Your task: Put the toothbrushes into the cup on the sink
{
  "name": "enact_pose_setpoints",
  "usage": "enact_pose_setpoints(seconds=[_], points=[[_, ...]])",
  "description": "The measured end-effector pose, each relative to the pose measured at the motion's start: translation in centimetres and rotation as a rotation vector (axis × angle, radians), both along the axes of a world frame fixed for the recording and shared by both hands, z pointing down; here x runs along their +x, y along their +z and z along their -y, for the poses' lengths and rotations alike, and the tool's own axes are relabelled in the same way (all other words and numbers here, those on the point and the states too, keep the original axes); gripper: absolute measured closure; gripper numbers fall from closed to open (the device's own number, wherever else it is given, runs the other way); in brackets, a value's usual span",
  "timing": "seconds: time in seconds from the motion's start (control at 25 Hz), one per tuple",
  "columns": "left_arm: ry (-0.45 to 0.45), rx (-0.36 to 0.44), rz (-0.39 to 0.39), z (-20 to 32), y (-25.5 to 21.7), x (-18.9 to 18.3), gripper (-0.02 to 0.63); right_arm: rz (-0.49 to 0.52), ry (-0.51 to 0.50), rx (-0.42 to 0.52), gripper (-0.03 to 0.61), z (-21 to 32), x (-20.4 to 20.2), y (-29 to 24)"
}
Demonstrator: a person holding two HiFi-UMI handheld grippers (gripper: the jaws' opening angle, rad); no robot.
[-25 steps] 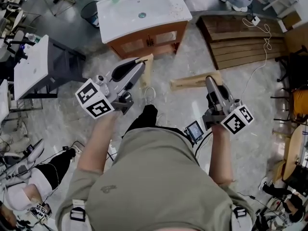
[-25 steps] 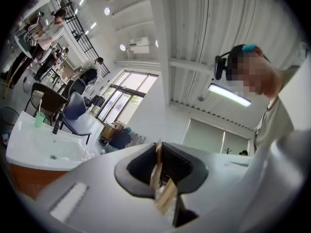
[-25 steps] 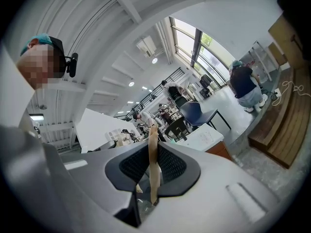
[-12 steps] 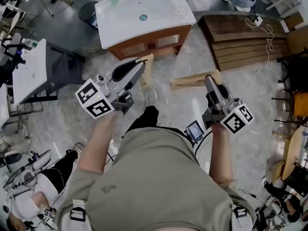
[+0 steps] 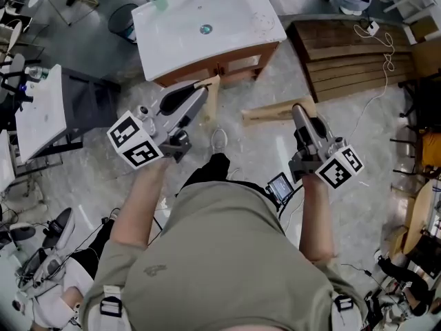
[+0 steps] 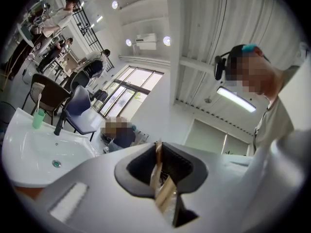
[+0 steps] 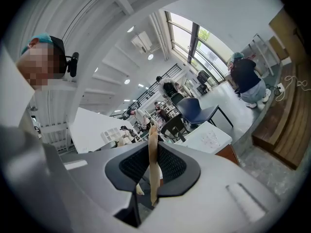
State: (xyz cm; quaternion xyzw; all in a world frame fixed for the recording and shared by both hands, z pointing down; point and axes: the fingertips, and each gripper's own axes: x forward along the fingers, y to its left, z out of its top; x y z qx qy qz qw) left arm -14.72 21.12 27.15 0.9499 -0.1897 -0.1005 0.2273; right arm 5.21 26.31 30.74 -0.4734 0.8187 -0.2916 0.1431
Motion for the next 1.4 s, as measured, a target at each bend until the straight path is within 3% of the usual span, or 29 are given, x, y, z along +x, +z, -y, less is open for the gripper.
enact_pose_setpoints(seconds=[0.2,0.68,1.4], points=[[0.029,-0.031,-0.004,5.9,0.5,-0.5,0.571,-0.012,0.014,-0.02,0.525,5.8,-1.2,-0.5],[0.092,-0.028,-0.017,12.4,1.4,-1.2,0.571,-0.035,0.064,-0.013,0.525,11.7,-2.6,-0.5],[0.137,-0.016,-0.032,18.5,0.6,-1.4,0.571,-0.062,0.089,-0.012,0.525,17.6,-3.7,-1.2]])
